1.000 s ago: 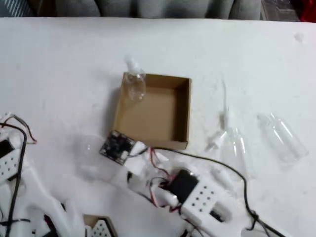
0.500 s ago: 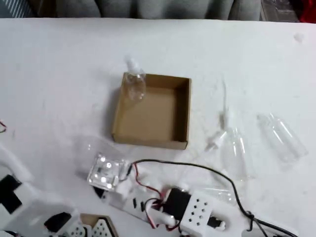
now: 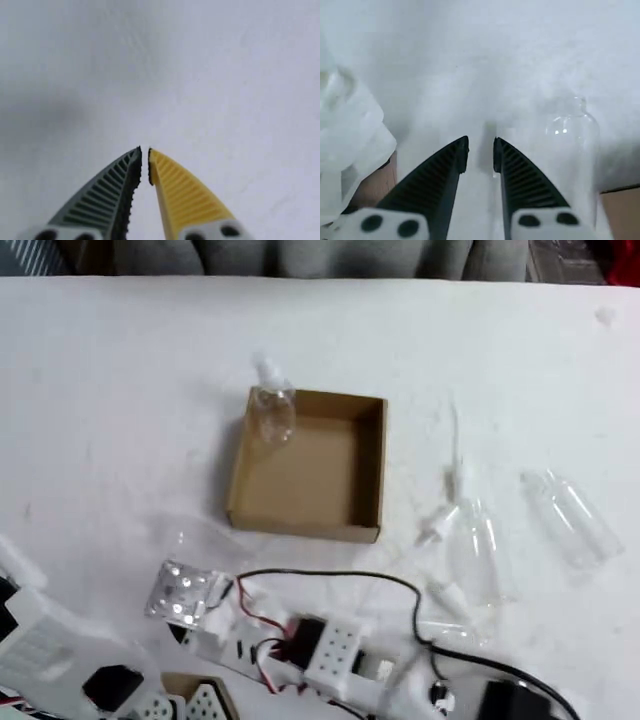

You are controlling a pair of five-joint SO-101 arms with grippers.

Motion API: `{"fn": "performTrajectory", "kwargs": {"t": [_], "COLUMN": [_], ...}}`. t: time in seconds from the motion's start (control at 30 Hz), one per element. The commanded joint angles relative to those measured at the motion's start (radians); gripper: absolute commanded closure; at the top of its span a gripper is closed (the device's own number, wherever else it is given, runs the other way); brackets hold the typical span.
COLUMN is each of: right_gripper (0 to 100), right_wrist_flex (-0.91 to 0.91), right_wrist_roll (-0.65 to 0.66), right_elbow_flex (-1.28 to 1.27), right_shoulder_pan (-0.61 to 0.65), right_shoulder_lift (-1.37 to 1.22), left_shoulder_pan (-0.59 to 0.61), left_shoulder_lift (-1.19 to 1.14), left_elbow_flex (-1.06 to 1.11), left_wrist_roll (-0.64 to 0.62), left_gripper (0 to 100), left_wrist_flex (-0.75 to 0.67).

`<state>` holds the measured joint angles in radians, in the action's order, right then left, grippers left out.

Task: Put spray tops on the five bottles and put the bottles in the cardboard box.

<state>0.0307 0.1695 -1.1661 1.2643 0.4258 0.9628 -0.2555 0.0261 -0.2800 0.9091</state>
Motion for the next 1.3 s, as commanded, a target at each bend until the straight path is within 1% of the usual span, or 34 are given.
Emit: {"fn": "performTrajectory", "kwargs": {"t": [0.0,0.1,0.23,0.3,0.53,0.67,0.87,1.17,1.27], "right_gripper": [93.7,93.3,85.0,83.2,83.2,83.2,83.0,83.0,82.9], "right_wrist_flex": [-0.01,0.031,0.039,0.039,0.039,0.042,0.15,0.156,0.202], "right_wrist_roll": [-0.006,-0.008,-0.005,-0.003,-0.002,-0.002,-0.002,0.0,0.0], "right_elbow_flex": [0.104,0.164,0.187,0.187,0.187,0.227,0.353,0.359,0.381], "right_shoulder_pan": [0.01,0.01,0.01,0.01,0.007,0.007,-0.021,-0.021,-0.021], "right_shoulder_lift": [-0.094,-0.165,-0.214,-0.222,-0.232,-0.298,-0.397,-0.406,-0.406], "left_shoulder_pan": [0.007,0.007,0.008,0.01,0.01,0.01,0.01,0.008,0.008], "left_shoulder_lift": [0.016,0.016,0.018,0.018,0.018,0.018,0.018,0.018,0.018], "left_elbow_flex": [-0.06,-0.06,-0.06,-0.06,-0.06,-0.06,-0.061,-0.061,-0.061], "left_wrist_roll": [0.005,0.005,0.005,0.005,0.009,0.009,0.008,0.008,0.008], "left_gripper": [98,98,98,98,98,98,98,98,98], "left_wrist_flex": [0.005,0.005,0.005,0.005,0.0,-0.002,-0.002,-0.002,-0.002]}}
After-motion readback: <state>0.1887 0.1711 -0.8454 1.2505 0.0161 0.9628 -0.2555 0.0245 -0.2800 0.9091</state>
